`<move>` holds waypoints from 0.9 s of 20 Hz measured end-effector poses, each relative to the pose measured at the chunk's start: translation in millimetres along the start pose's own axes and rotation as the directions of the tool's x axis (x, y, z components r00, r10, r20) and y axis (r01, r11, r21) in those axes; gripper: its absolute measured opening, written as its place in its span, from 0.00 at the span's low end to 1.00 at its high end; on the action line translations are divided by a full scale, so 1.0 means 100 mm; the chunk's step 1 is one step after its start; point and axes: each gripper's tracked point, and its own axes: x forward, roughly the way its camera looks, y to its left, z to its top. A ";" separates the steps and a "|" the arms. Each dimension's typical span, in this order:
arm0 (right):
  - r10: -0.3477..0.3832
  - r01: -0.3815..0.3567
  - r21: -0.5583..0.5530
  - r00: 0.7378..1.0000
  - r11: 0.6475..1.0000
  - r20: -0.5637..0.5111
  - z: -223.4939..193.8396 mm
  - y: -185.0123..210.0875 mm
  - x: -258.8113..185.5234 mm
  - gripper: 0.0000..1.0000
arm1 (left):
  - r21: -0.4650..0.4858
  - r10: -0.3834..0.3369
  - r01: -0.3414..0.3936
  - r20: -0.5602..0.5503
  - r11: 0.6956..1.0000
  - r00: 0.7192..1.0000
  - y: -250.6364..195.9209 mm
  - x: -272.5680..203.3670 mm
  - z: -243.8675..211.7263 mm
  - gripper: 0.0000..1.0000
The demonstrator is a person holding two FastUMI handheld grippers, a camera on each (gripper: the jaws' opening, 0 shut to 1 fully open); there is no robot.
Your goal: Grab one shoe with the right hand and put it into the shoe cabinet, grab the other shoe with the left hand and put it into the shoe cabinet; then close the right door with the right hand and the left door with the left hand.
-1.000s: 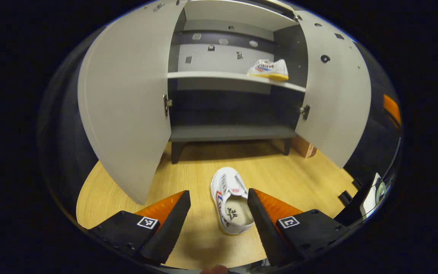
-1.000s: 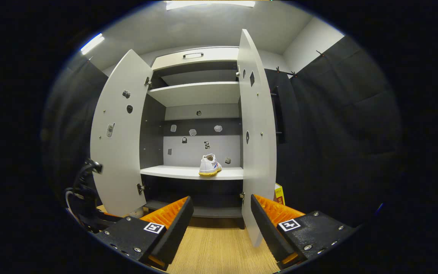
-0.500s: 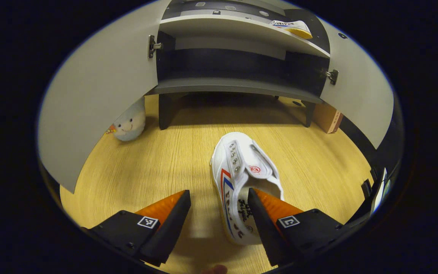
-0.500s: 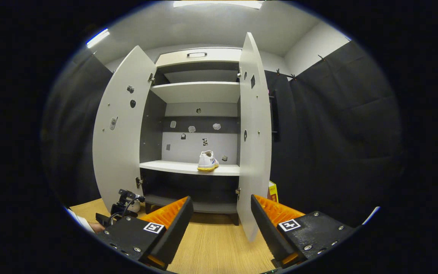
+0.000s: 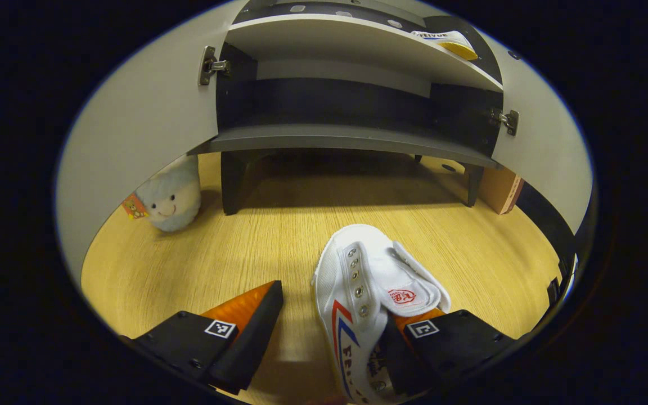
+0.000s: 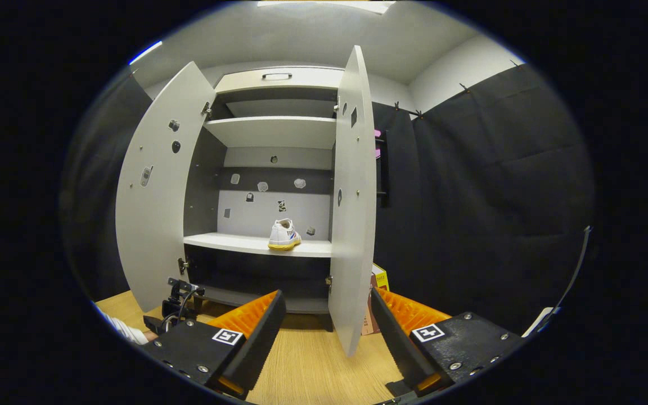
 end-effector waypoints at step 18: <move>0.081 -0.081 0.001 0.997 0.997 0.005 -0.03 0.25 0.21 0.93 | -0.140 0.166 -0.135 0.242 0.981 0.956 0.01 -1.71 1.43 0.11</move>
